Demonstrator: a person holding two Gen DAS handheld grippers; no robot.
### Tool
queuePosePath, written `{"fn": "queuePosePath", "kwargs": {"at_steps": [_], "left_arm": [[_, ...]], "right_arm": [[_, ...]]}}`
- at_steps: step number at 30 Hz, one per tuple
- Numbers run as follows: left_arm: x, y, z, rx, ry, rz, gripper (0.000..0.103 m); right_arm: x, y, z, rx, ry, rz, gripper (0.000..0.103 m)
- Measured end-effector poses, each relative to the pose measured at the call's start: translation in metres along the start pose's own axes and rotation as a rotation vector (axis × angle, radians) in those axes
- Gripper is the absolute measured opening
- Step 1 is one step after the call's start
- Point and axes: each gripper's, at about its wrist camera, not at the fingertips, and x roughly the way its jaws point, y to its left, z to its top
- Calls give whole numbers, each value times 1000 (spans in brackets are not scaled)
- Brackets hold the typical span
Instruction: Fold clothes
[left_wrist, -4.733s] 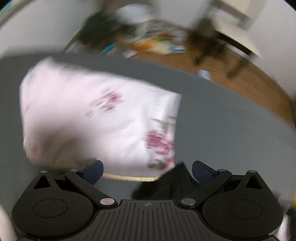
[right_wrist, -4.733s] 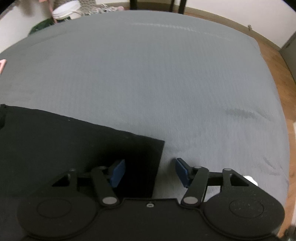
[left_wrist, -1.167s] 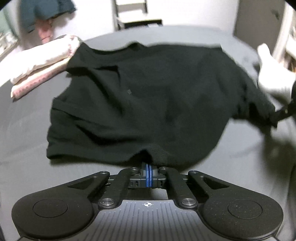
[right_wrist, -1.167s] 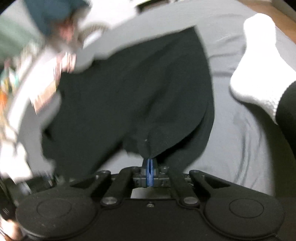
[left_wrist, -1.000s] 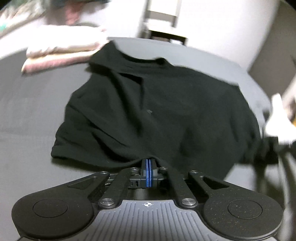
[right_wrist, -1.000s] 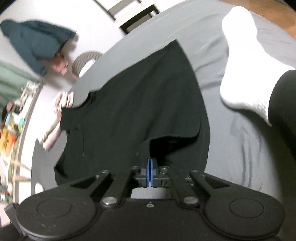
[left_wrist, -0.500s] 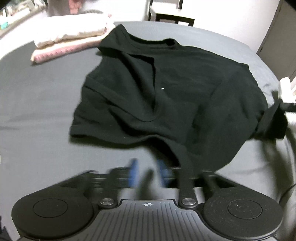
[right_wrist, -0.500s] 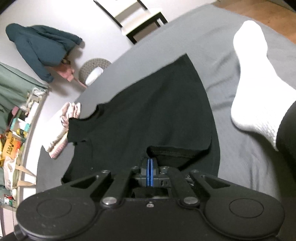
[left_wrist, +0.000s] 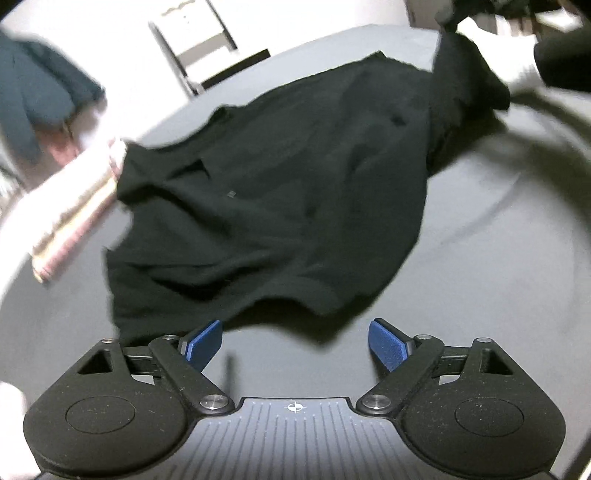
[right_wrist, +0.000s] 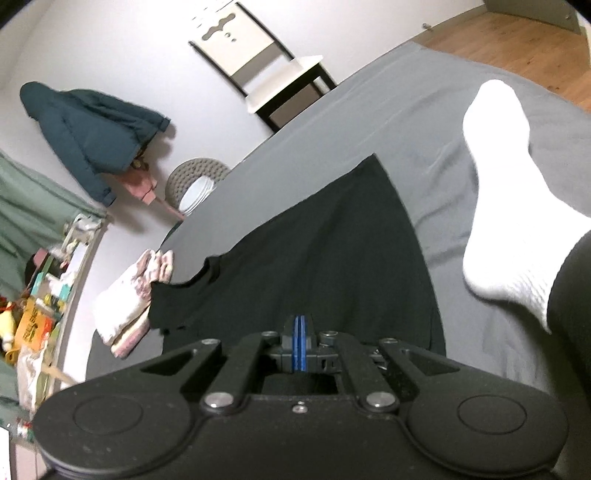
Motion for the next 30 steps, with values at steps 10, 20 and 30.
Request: {"fn": "queuePosePath", "kwargs": {"at_steps": [10,20,30], "left_arm": [[19,9,19,-151,-15,-56,15],[37,46,21,-485,-17,-155,15],[9,80,23,-641,-54,-238,15]], "right_arm": [[14,1,8,-36,127,-104,36],[25,38,-41,-515,274,-292,33],[-18,43,-25,-436,225,-160,14]]}}
